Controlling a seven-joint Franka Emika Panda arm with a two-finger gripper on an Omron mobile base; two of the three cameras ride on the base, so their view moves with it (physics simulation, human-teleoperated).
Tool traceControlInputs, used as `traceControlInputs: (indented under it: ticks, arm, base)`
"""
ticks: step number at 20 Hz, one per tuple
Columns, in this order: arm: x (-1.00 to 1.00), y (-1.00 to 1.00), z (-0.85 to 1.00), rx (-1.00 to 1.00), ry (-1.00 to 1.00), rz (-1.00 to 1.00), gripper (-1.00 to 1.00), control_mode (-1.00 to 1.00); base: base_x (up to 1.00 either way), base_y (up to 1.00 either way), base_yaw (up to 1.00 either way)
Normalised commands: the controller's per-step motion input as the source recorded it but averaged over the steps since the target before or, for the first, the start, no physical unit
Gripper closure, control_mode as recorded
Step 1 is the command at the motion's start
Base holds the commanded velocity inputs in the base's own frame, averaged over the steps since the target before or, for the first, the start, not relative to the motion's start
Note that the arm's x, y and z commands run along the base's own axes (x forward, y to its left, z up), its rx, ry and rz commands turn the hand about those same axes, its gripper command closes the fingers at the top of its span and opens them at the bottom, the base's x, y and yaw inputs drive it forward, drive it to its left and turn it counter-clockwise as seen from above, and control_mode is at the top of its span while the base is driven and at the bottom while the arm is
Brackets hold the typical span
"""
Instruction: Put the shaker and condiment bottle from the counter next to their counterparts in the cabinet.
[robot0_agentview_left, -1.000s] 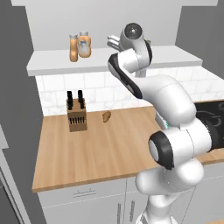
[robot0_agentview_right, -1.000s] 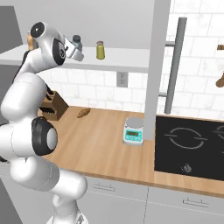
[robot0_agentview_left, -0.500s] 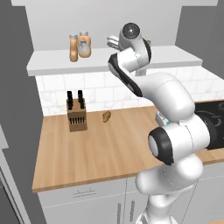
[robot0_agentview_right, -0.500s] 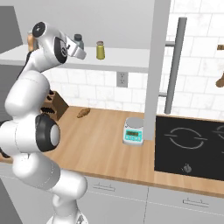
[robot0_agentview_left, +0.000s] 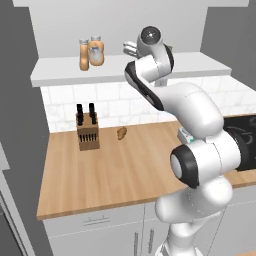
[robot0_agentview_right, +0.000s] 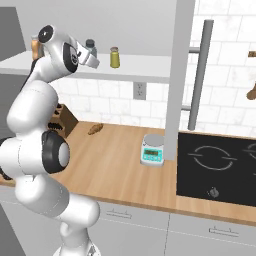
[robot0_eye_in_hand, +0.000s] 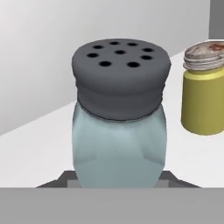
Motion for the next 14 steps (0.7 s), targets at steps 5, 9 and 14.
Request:
traceControlInputs:
  ticks: [5,9,14]
  arm:
    - [0.00,0.04,-0.58,-0.10,0.04,0.00,1.00,-1.00]
    - [0.07,0.00,-0.48,-0.08,0.05,0.00,1.00,-1.00]
    - [0.11,0.00,-0.15,-0.01,0.00,0.00,1.00,-1.00]
  base:
    - [0.00,0.00,0.00]
    - [0.00,0.00,0.00]
    - [0.00,0.00,0.00]
